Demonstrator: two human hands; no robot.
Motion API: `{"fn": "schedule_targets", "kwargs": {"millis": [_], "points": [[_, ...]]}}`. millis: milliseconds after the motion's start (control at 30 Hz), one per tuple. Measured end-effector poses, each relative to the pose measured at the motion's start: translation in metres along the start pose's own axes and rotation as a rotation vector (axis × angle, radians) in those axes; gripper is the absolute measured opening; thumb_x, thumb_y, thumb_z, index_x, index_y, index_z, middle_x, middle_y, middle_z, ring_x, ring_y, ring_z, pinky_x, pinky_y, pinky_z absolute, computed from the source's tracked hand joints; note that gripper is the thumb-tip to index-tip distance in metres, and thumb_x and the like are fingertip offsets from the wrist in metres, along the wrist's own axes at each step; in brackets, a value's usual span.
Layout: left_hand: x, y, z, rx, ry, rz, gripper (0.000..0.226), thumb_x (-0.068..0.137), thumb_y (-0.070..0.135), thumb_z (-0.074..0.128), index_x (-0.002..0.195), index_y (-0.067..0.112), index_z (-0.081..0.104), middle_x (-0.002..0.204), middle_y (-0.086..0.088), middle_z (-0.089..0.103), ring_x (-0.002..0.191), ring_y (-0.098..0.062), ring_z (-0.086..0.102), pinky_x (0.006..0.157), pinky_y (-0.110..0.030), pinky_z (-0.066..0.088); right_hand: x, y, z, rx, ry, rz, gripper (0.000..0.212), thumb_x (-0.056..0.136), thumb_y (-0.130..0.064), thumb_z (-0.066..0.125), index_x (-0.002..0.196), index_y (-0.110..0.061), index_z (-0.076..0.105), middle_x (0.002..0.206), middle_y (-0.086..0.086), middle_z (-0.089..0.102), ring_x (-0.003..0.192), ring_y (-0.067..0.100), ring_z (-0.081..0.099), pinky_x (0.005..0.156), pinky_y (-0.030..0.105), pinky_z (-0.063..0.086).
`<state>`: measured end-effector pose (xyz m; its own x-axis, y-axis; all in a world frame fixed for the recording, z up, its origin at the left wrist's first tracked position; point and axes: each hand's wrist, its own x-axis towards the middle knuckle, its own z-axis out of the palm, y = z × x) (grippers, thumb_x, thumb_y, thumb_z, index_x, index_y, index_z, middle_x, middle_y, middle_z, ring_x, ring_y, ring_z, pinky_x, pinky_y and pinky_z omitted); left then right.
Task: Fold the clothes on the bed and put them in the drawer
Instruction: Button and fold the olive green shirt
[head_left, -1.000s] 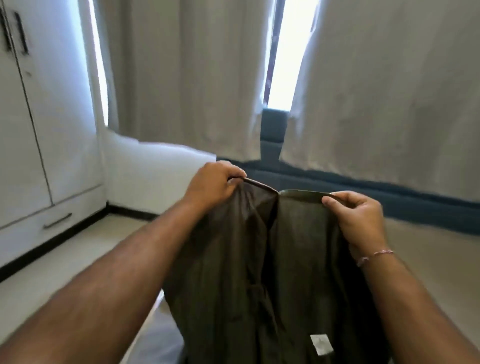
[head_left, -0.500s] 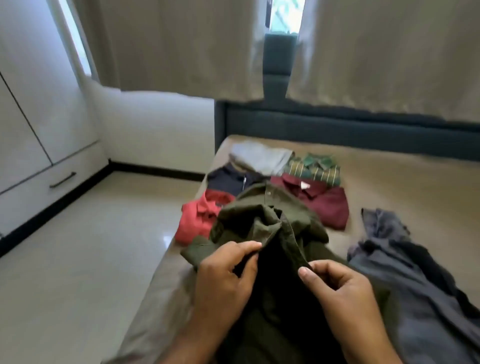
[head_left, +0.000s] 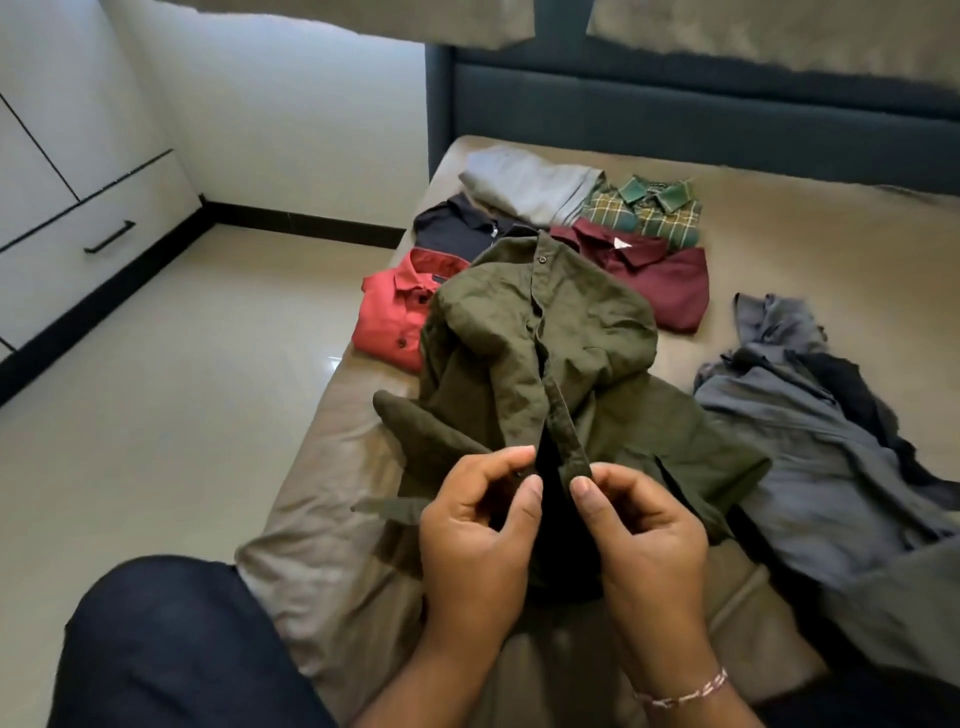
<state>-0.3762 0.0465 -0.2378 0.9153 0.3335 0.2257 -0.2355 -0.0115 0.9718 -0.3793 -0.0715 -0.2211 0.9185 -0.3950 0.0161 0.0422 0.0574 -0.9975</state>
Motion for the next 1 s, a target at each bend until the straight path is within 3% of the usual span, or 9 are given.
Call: {"fn": "schedule_targets", "kwargs": {"millis": [200, 300, 400, 500, 700, 800, 1000], "points": [[-0.007, 0.001, 0.001, -0.039, -0.017, -0.008, 0.020, 0.090, 0.013, 0.072, 0.107, 0.022, 0.078, 0.101, 0.002, 0.077, 0.099, -0.024, 0.074, 0.086, -0.036, 0.061, -0.004, 0.000, 0.003, 0.009, -0.001, -0.022, 0.021, 0.082, 0.005, 0.078, 0.087, -0.016, 0.077, 0.087, 0.000, 0.079, 0.082, 0.008, 0.073, 0.076, 0.019, 0.058], [-0.008, 0.003, 0.006, -0.126, 0.008, -0.081, 0.027, 0.085, 0.007, 0.076, 0.104, 0.026, 0.073, 0.096, 0.003, 0.075, 0.089, -0.020, 0.073, 0.079, -0.028, 0.059, -0.005, 0.000, 0.003, 0.018, -0.003, -0.030, 0.019, 0.082, 0.005, 0.078, 0.086, -0.013, 0.077, 0.086, 0.001, 0.079, 0.081, 0.009, 0.073, 0.075, 0.021, 0.058], [-0.010, 0.001, 0.006, -0.153, -0.009, -0.098, 0.030, 0.086, -0.003, 0.079, 0.101, 0.023, 0.074, 0.093, 0.002, 0.076, 0.087, -0.020, 0.074, 0.078, -0.029, 0.060, -0.007, 0.001, 0.004, 0.024, -0.012, -0.025, 0.017, 0.082, 0.004, 0.079, 0.087, -0.013, 0.077, 0.087, 0.006, 0.078, 0.082, 0.017, 0.074, 0.078, 0.029, 0.062], [-0.012, -0.001, 0.005, -0.123, -0.038, -0.067, 0.024, 0.089, 0.001, 0.079, 0.103, 0.020, 0.077, 0.097, 0.000, 0.077, 0.093, -0.026, 0.075, 0.083, -0.036, 0.062, -0.008, 0.002, 0.003, 0.046, -0.014, -0.017, 0.016, 0.082, -0.002, 0.080, 0.086, -0.017, 0.079, 0.089, 0.009, 0.078, 0.088, 0.026, 0.076, 0.081, 0.036, 0.063], [-0.008, -0.002, 0.003, -0.142, -0.051, -0.007, 0.013, 0.091, 0.005, 0.075, 0.101, 0.013, 0.079, 0.098, -0.003, 0.077, 0.096, -0.027, 0.074, 0.084, -0.030, 0.059, -0.006, 0.004, 0.006, 0.050, -0.031, -0.035, 0.018, 0.075, -0.017, 0.080, 0.086, -0.031, 0.082, 0.091, 0.004, 0.079, 0.088, 0.017, 0.076, 0.078, 0.024, 0.059], [-0.007, -0.003, 0.004, -0.159, -0.051, -0.043, 0.017, 0.091, 0.002, 0.075, 0.101, 0.015, 0.079, 0.096, -0.003, 0.077, 0.094, -0.026, 0.075, 0.082, -0.029, 0.059, -0.005, 0.006, 0.005, 0.044, -0.060, -0.049, 0.019, 0.078, -0.013, 0.080, 0.089, -0.028, 0.082, 0.092, 0.005, 0.079, 0.090, 0.021, 0.076, 0.081, 0.029, 0.060], [0.001, -0.002, 0.006, -0.227, -0.035, -0.103, 0.027, 0.086, 0.002, 0.077, 0.098, 0.025, 0.073, 0.085, -0.001, 0.071, 0.080, -0.011, 0.067, 0.074, -0.022, 0.056, 0.000, 0.011, 0.003, -0.018, -0.075, -0.149, 0.015, 0.078, -0.013, 0.081, 0.089, -0.023, 0.081, 0.092, 0.005, 0.078, 0.089, 0.019, 0.074, 0.082, 0.027, 0.059]]}}
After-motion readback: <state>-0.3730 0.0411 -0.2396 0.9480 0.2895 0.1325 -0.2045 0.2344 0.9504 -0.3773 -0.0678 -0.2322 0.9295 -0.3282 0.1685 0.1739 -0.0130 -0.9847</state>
